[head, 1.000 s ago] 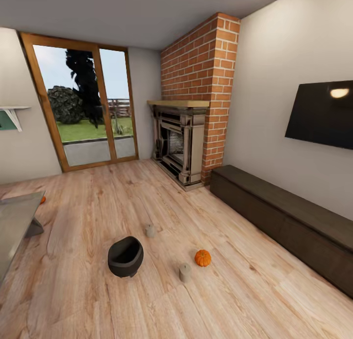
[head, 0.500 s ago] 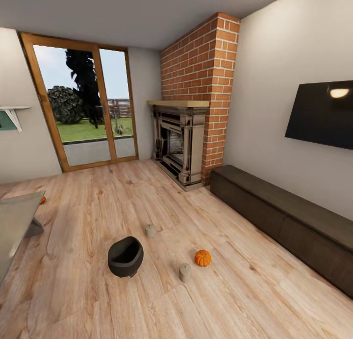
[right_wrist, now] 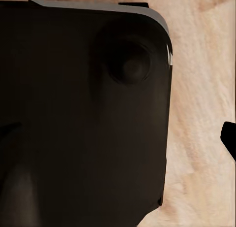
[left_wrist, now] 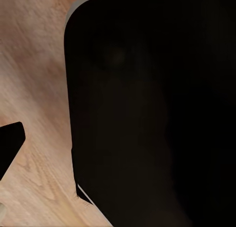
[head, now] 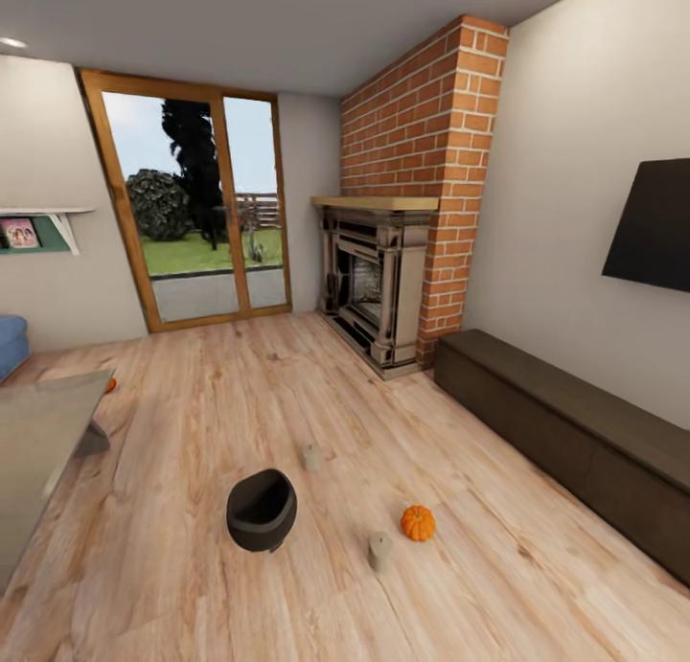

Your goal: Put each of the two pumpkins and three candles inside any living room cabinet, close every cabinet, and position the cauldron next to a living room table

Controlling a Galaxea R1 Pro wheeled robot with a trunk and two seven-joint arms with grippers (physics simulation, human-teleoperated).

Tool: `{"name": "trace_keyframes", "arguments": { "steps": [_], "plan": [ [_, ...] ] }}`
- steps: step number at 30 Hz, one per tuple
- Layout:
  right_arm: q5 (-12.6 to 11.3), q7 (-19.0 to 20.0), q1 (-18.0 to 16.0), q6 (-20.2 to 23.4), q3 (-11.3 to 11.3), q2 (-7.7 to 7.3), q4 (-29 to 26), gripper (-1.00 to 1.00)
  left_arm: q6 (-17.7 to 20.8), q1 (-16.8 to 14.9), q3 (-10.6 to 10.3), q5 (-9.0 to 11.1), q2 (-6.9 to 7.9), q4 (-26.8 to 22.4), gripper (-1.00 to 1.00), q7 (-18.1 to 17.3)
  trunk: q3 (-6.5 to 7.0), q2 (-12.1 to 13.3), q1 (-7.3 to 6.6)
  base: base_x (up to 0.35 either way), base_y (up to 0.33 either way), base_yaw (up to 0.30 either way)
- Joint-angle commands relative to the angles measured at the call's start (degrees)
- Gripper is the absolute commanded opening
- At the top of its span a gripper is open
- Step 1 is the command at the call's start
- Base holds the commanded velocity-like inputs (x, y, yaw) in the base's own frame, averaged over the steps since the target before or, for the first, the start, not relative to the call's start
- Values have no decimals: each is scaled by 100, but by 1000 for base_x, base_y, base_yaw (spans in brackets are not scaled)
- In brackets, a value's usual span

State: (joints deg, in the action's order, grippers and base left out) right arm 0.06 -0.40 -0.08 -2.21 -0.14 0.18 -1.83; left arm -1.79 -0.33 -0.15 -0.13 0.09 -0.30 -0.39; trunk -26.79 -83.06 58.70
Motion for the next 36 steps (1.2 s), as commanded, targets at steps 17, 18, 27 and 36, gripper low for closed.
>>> {"name": "trace_keyframes", "arguments": {
  "steps": [17, 18, 27, 36],
  "plan": [
    [41, 2, -1, -23, 25, 0, -2, 100, -32, -4, -2, -5, 0, 3, 100, 4, -8, -2, 3, 289, 0, 269],
    [44, 3, -1, -22, 28, 0, -2, 100, -37, -3, -2, -5, 0, 3, 100, 4, -9, -2, 3, 250, 0, 113],
    [43, 4, -1, -32, 32, -4, -3, 100, -66, -3, -2, -5, 0, 3, 100, 4, -10, -2, 3, 191, 50, 16],
    [47, 4, -1, -34, 32, -1, -2, 100, -69, -4, -2, -5, 0, 3, 100, 4, -10, -2, 3, 121, 86, 121]
  ]
}}
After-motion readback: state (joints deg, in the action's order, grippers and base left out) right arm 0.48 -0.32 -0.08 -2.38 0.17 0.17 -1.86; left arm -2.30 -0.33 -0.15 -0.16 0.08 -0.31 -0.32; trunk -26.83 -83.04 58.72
